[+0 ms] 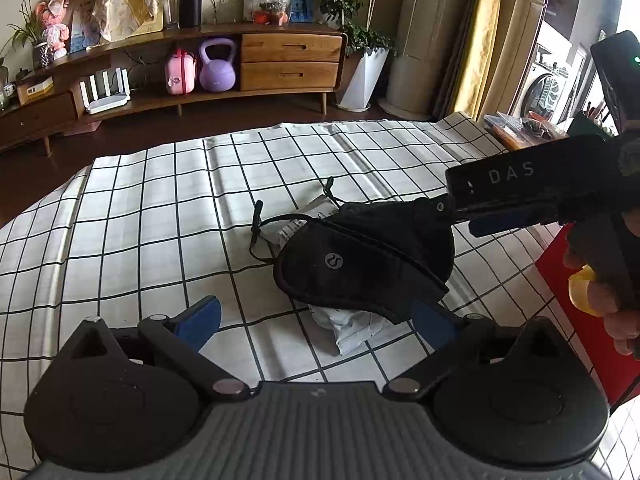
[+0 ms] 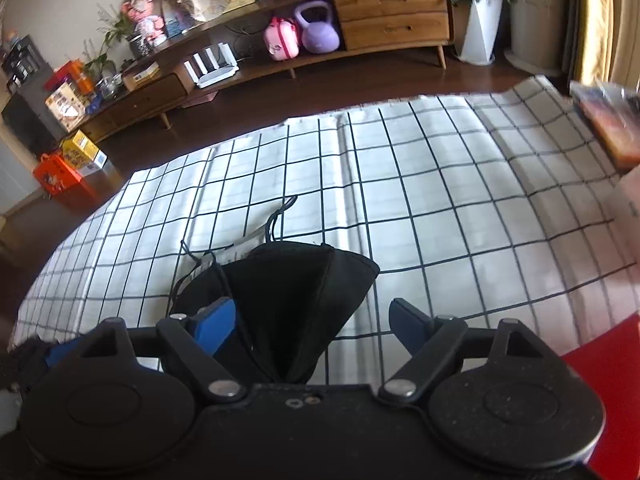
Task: Organize soft objects
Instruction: 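Grasp the white snack packet with the left tool while the right tool grasps the black bag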
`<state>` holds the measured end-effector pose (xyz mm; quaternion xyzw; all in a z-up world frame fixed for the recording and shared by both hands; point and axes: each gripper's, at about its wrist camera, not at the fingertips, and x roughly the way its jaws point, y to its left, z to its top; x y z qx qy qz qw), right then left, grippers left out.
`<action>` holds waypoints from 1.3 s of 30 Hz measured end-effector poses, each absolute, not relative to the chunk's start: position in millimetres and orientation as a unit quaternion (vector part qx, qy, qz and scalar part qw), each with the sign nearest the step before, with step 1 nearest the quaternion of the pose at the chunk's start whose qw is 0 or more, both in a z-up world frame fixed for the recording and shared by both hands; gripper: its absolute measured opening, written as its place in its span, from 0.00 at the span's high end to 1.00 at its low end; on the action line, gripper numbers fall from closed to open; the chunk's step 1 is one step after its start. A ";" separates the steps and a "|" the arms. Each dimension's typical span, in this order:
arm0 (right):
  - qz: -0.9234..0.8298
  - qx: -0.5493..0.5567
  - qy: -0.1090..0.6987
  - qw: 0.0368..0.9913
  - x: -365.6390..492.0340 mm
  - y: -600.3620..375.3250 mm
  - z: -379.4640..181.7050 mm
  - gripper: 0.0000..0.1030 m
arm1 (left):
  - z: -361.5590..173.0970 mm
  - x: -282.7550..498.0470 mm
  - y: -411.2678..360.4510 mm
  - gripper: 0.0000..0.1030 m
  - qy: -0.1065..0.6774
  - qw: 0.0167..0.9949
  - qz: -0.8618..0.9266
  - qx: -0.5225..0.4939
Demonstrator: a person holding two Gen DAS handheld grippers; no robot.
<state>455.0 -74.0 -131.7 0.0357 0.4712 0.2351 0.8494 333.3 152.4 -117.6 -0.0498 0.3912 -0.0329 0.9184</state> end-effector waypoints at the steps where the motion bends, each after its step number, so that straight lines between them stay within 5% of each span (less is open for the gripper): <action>1: 0.235 0.047 0.476 0.846 457.3 -73.8 -135.3 0.23 | -119.7 335.2 152.0 0.01 0.392 0.918 -0.034 -0.052; 3: 0.237 0.066 0.486 0.838 460.5 -71.7 -142.5 0.27 | -123.6 337.9 150.4 0.01 0.394 0.916 -0.041 -0.057; 8: 0.247 0.087 0.487 0.833 459.9 -65.5 -148.2 0.59 | -131.1 343.1 142.6 0.01 0.398 0.914 -0.056 -0.055; 10: 0.250 0.087 0.484 0.834 460.0 -65.4 -147.4 0.82 | -133.9 346.4 139.4 0.01 0.400 0.913 -0.058 -0.056; 12: 0.248 0.087 0.479 0.837 460.4 -66.1 -146.5 0.95 | -136.6 349.9 135.4 0.01 0.404 0.911 -0.059 -0.057; 30: 0.155 0.158 0.392 0.893 476.9 -121.7 -135.8 0.96 | -144.7 393.5 119.0 0.01 0.421 0.903 -0.029 -0.075; 39: 0.145 0.158 0.405 0.889 480.7 -133.6 -145.4 0.96 | -154.1 410.7 91.6 0.02 0.442 0.894 -0.074 0.016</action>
